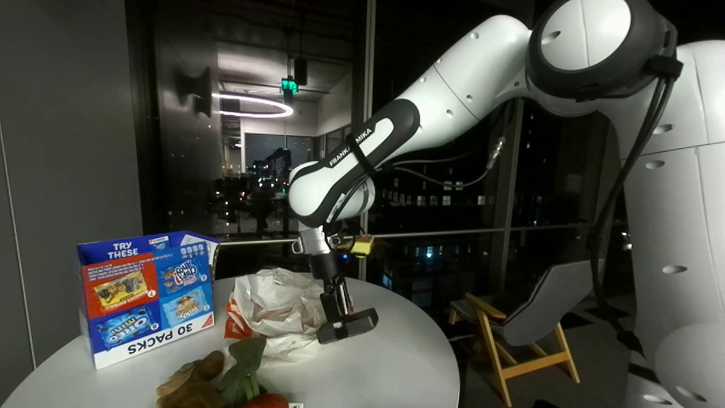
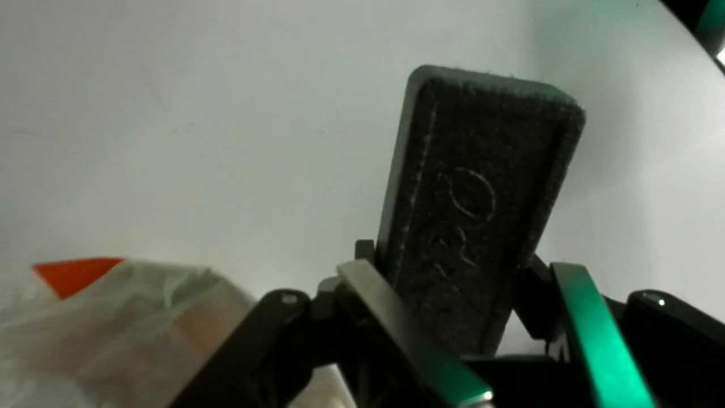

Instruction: Remove the objects in the plastic bag and place them on the table

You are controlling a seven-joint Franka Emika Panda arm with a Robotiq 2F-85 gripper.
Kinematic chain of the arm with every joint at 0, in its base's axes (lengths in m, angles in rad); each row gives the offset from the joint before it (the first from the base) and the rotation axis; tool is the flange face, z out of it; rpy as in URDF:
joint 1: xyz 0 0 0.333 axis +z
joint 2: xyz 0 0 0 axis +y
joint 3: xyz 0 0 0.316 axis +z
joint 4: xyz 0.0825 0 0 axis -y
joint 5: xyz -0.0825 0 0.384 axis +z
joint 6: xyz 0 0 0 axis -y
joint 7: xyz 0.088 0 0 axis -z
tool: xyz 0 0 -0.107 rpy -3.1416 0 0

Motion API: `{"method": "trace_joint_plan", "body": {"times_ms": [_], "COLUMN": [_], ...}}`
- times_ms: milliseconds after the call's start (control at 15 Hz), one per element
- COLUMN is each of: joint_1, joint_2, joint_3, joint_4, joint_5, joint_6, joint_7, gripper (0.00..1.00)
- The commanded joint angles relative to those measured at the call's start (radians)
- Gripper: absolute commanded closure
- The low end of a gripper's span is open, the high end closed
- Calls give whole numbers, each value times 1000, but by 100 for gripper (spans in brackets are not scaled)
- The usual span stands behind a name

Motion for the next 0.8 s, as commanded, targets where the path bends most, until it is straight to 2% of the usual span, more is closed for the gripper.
{"method": "trace_joint_plan", "body": {"times_ms": [0, 267, 467, 533, 667, 733], "joint_1": [-11, -11, -25, -24, -16, -12], "joint_2": [-26, -65, -81, -91, -125, -149], "joint_3": [13, 29, 50, 53, 48, 46], "joint_4": [-123, -298, -383, -398, -431, -452], "joint_5": [-19, -56, 23, 42, 64, 63], "joint_6": [79, 353, 503, 518, 559, 595], "joint_7": [-106, -214, -321, -339, -321, -305], "gripper": [67, 67, 67, 17, 10, 1]}}
